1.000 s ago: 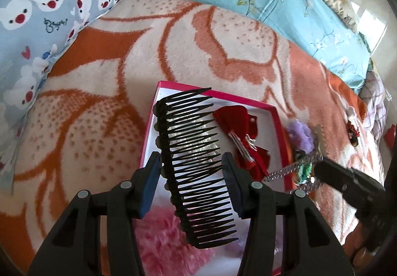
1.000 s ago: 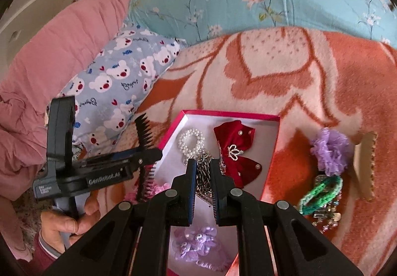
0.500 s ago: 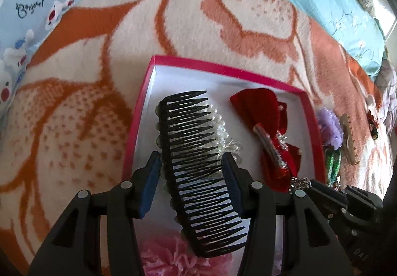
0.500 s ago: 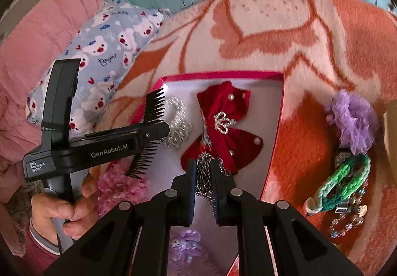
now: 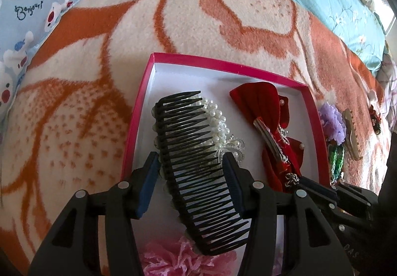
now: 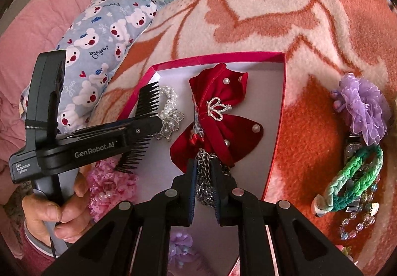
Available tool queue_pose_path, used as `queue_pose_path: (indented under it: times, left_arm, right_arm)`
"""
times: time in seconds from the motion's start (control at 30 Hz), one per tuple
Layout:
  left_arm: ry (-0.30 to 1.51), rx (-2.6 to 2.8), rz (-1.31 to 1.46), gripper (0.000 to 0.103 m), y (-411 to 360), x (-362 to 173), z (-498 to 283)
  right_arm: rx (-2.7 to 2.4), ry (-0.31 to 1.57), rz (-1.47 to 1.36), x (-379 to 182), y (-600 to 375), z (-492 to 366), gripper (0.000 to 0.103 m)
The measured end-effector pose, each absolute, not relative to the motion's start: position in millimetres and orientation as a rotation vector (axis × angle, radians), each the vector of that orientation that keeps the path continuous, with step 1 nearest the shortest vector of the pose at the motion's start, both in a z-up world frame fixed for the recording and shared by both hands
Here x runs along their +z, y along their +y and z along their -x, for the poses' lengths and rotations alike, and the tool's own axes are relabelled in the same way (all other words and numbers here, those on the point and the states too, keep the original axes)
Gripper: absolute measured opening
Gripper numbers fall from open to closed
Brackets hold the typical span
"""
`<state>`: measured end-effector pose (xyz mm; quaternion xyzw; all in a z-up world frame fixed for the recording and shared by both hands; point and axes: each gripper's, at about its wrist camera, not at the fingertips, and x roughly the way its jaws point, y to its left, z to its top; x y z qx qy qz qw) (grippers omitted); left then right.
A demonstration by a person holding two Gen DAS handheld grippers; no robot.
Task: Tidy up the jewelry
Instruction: 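Carry the comb over the box with the left tool while the right tool drops the chain inside, then move the left tool to the purple scrunchie while the right tool reaches the beige claw clip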
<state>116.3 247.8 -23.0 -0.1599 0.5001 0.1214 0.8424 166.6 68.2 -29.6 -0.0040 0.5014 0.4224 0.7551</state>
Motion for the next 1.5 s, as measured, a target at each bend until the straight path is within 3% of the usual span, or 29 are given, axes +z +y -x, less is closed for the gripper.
queue_pose_path:
  times: [0.2, 0.3, 0.43, 0.53, 0.97, 1.5]
  left_arm:
    - [1.067, 0.263, 0.335, 0.051, 246.3, -22.1, -109.3]
    - [1.068, 0.266, 0.341, 0.052, 245.6, -19.7, -105.8]
    - [1.062, 0.261, 0.342, 0.053, 242.8, -15.6, -102.1]
    - [1.064, 0.267, 0.340, 0.060, 240.7, -14.4, -101.1]
    - [1.020, 0.256, 0.363, 0.061, 226.6, 6.2, -83.1]
    - [0.975, 0.097, 0.321, 0.061, 153.1, 38.7, -75.2]
  right_arm:
    - [0.921, 1.099, 0.003, -28.0, 67.5, -166.3, 0.018]
    - [0.922, 1.092, 0.000, -24.5, 65.4, -164.0, 0.027]
    - [0.920, 1.072, -0.004, -16.1, 59.4, -161.6, 0.027]
    - [0.914, 1.059, -0.013, -9.7, 52.4, -161.1, 0.031]
    - [0.826, 1.006, -0.082, 11.8, -18.2, -166.1, 0.033]
    - [0.675, 1.011, -0.143, 5.3, -112.1, -170.5, 0.034]
